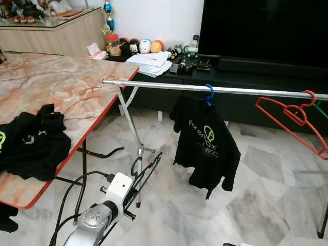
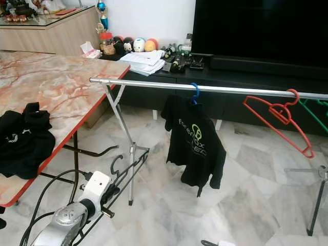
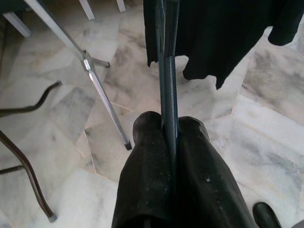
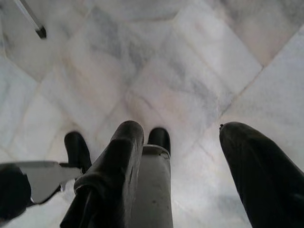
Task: Hang hanger
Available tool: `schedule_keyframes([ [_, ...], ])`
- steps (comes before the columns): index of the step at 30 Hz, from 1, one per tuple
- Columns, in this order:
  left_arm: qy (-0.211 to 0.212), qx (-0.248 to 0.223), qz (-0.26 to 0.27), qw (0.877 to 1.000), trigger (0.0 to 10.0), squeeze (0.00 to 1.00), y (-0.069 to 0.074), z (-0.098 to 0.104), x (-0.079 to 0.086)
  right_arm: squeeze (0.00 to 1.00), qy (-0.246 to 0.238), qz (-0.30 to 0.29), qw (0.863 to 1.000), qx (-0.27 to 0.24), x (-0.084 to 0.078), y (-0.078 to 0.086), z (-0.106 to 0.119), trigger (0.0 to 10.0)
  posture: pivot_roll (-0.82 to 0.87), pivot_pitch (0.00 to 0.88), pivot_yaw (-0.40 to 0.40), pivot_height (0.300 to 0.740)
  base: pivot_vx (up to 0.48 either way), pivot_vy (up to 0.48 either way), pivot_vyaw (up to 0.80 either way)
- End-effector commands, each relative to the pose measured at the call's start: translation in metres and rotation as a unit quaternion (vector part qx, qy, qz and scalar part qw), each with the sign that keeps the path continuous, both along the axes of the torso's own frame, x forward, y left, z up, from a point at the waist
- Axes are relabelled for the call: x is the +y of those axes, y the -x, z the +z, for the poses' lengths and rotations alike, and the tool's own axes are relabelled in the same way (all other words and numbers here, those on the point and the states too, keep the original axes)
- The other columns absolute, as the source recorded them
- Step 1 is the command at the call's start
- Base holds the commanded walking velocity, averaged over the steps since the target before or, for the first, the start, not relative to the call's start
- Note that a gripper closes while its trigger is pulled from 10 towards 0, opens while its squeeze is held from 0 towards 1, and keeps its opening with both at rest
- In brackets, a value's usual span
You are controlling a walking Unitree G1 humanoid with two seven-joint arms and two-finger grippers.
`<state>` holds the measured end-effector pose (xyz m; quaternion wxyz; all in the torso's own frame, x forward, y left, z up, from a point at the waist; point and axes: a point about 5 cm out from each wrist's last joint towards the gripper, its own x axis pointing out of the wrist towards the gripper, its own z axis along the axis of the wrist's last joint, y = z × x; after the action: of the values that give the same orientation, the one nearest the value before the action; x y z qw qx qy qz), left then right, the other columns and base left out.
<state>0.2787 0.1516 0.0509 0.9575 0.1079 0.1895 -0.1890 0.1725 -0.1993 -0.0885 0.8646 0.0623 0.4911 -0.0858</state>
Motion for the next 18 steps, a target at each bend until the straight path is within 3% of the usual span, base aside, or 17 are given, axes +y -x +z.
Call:
schedule_keyframes([
  [1, -0.004, -0.009, -0.005, 1.000, 10.0, 0.00, -0.001, 0.003, -0.004, 0.00, 0.002, -0.008, 1.000, -0.005, -0.003, -0.002, 0.001, 10.0, 0.06, 0.013, 0.042, 0.740, 0.000, -0.480, 0.00],
  [10, -0.005, -0.006, -0.001, 1.000, 10.0, 0.00, 0.005, -0.001, -0.003, 0.00, 0.007, 0.001, 1.000, 0.001, -0.005, 0.008, -0.002, 10.0, 0.06, 0.000, 0.039, 0.740, 0.000, -0.480, 0.00],
  [18, -0.007, -0.009, 0.010, 1.000, 10.0, 0.00, 0.009, -0.001, -0.001, 0.00, 0.003, 0.012, 1.000, 0.002, -0.005, 0.006, -0.001, 10.0, 0.06, 0.009, 0.029, 0.740, 0.000, -0.480, 0.00],
])
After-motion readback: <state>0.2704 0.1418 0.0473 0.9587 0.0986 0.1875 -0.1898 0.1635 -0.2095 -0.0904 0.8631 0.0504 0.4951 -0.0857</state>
